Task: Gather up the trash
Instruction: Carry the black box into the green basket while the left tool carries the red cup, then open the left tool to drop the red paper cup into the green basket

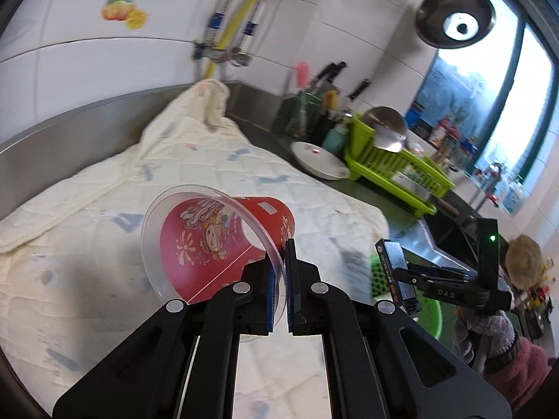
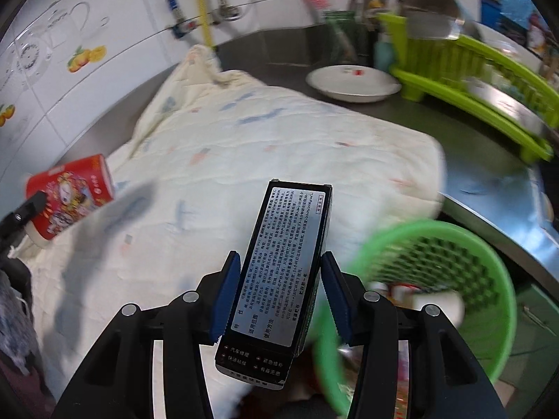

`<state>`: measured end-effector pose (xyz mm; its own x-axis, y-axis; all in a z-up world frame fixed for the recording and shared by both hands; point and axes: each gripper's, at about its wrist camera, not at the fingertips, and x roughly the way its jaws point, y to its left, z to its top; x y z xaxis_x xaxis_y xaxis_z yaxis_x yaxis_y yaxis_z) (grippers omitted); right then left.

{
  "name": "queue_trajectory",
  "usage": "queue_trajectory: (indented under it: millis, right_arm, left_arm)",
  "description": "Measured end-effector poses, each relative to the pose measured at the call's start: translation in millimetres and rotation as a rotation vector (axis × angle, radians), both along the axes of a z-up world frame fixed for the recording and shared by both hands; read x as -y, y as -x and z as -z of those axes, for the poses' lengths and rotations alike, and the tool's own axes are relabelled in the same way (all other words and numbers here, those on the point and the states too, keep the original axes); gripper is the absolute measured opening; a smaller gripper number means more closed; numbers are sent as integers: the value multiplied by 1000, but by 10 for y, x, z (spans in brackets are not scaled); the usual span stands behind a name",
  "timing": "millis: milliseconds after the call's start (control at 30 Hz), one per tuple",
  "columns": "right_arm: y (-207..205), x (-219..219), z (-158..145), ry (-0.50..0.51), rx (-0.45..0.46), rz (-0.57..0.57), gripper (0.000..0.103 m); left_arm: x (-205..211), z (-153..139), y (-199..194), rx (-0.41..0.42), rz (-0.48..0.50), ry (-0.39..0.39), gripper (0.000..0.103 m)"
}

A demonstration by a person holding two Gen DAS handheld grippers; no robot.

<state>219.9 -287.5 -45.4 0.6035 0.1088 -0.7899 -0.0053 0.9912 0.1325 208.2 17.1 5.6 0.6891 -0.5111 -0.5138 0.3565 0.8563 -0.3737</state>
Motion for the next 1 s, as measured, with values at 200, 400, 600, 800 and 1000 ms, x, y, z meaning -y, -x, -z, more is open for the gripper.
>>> queue_trajectory:
  millis: [200, 400, 600, 800, 1000]
  right_arm:
    - [326, 656, 130, 35, -23, 111, 46]
    - [554, 1112, 302, 31, -48, 197, 46]
    - [665, 1382, 459, -4, -69, 239, 47]
    - [727, 1485, 537, -27, -72, 247, 49]
    - [917, 1580, 465, -49, -38, 256, 53]
  left_arm:
    - [451, -46, 102, 12, 76, -2, 4]
    - [870, -68, 190, 15, 144, -16, 4]
    - [1244, -71, 254, 12, 206, -28, 4]
    - [1589, -42, 287, 2, 258, -40, 4]
    - [1920, 62, 270, -28, 305, -49, 4]
